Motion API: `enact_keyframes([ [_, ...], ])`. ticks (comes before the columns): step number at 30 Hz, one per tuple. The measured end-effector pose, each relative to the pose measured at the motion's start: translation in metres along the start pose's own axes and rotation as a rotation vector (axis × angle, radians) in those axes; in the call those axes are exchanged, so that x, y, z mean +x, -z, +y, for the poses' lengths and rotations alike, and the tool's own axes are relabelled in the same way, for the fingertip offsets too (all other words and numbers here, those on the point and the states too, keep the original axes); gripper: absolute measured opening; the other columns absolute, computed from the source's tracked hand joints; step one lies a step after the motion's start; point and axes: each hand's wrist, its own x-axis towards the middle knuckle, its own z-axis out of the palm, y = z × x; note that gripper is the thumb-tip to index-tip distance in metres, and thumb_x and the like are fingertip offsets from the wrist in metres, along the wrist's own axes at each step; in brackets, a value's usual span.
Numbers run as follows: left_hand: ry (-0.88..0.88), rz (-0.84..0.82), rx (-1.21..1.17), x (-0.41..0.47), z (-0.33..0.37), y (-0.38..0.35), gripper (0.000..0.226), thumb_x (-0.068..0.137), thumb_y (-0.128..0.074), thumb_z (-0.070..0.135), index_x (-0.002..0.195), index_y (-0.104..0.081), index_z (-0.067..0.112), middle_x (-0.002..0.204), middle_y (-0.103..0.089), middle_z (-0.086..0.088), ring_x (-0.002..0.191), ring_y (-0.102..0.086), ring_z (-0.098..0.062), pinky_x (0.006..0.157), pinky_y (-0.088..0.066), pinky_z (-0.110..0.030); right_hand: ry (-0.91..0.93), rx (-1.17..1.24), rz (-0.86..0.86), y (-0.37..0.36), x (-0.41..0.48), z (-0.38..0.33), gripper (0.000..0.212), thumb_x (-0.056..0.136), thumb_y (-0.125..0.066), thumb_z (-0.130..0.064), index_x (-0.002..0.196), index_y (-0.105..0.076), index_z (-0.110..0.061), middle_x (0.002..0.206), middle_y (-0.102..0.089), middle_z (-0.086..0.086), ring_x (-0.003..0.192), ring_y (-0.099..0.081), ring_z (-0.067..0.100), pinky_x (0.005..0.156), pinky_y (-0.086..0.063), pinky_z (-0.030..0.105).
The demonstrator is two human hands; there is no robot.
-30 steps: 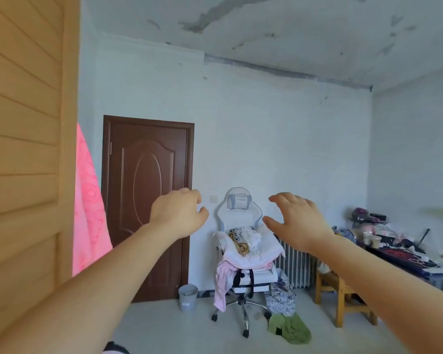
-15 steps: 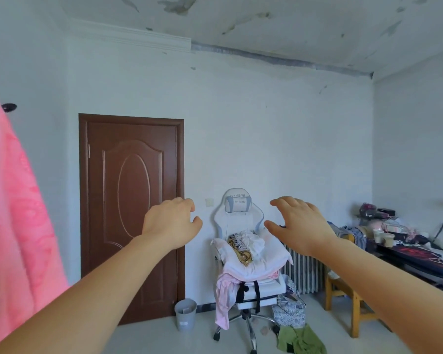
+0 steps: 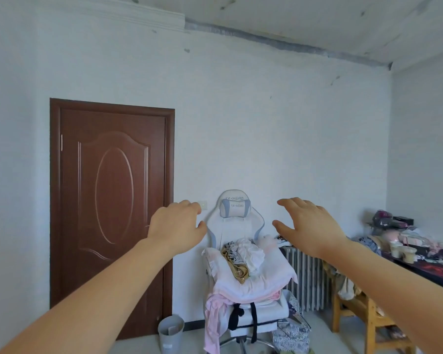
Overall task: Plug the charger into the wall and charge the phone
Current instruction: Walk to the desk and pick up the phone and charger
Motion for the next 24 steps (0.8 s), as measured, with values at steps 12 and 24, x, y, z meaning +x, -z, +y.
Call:
enact_keyframes([
  [12, -0.111, -0.015, -0.048, 0.154, -0.038, -0.175, 0.037, 0.089, -0.043, 0.038, 0.118, -0.056, 0.021, 0.115, -0.063, 0.001, 0.102, -0.059, -0.024, 0.075, -0.044, -0.034, -0.116, -0.051, 0.022, -0.156, 0.128, 0.056, 0.055, 0.093, -0.046, -0.046, 0.14, -0.04, -0.018, 0.144, -0.049, 0.002, 0.13, -0.044, 0.024, 0.104, -0.032, 0.038],
  [24, -0.288, -0.057, -0.327, 0.309, 0.018, -0.352, 0.035, 0.086, -0.047, 0.039, 0.115, -0.059, 0.025, 0.116, -0.066, 0.006, 0.098, -0.062, -0.02, 0.068, -0.044, -0.029, -0.394, -0.189, -0.015, -0.241, 0.197, 0.161, 0.054, 0.093, -0.044, -0.048, 0.139, -0.041, -0.019, 0.142, -0.05, 0.001, 0.129, -0.043, 0.024, 0.103, -0.033, 0.04],
])
